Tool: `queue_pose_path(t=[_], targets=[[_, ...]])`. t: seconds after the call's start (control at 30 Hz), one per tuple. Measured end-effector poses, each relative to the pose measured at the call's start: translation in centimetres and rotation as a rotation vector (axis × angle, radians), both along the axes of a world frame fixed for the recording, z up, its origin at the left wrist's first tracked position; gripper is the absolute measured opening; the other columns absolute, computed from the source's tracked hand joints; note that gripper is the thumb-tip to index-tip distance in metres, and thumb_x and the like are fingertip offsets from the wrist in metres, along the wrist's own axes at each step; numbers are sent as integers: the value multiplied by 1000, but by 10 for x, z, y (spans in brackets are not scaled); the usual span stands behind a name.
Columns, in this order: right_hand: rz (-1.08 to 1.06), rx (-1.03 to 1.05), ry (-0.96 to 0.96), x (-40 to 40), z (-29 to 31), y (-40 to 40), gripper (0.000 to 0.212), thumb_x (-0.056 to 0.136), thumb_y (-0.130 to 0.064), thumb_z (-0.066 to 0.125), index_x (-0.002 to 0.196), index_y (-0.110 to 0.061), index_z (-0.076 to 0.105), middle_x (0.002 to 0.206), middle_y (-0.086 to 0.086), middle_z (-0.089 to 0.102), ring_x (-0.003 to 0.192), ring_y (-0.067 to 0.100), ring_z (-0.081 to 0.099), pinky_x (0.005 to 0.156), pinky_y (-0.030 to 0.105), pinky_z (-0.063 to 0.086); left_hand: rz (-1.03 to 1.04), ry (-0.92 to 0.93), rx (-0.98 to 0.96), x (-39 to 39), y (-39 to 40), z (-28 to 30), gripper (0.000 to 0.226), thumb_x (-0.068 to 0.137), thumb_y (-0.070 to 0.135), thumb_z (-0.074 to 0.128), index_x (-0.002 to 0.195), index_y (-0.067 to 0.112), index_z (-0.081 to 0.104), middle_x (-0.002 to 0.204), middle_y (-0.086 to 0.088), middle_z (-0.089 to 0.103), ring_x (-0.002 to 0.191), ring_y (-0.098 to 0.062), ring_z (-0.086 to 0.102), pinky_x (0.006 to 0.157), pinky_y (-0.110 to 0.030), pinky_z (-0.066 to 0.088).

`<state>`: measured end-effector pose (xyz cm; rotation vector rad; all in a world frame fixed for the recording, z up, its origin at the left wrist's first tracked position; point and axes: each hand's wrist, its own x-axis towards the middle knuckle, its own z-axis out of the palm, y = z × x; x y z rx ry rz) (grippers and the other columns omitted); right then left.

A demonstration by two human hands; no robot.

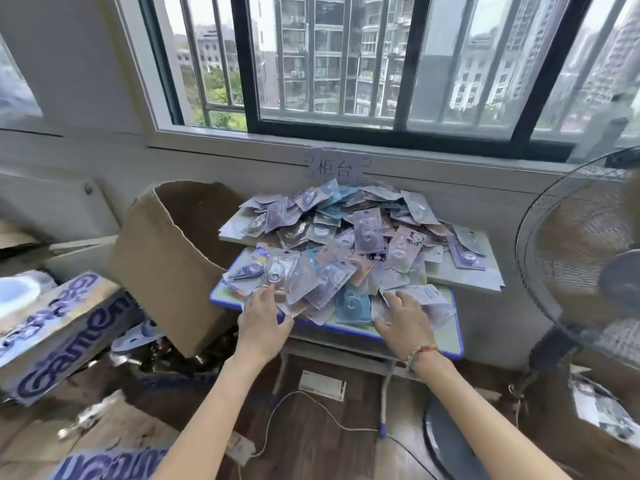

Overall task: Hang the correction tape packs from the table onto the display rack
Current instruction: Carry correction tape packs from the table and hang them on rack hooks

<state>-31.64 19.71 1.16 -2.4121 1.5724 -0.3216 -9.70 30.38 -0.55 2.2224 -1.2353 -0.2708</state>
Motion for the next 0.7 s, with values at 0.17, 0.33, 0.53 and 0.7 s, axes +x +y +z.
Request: queue_pose_path(t=[0.17,0.33,0.53,0.7], targets=[[2,64,26,26,-15,-33,58,91,-33,55,141,-11,38,140,11,41,129,27,38,105,34,33,23,-10,63,24,-30,-12,72,91,29,59,151,13,24,145,-12,35,136,-27,31,109,-43,32],[-23,107,45,52,-29,-62,53,91,-38,56,136,-12,43,137,10,43,127,28,39,103,35,36,-15,4,133,51,-72,-25,68,92,31,56,149,9,25,145,-14,36,134,-31,32,111,-40,28],[-39,163,35,111,-36,-97,47,93,-38,54,130,-11,45,131,13,47,119,30,45,95,36,39,-52,21,194,96,-124,-38,63,91,33,58,144,11,32,142,-13,37,131,-32,36,106,-42,34],[-83,294,41,171,-41,-118,38,93,-36,53,121,-11,48,116,11,61,110,28,56,82,34,41,-74,50,208,137,-153,-51,72,90,30,59,151,16,23,138,-13,39,131,-30,36,104,-45,36]])
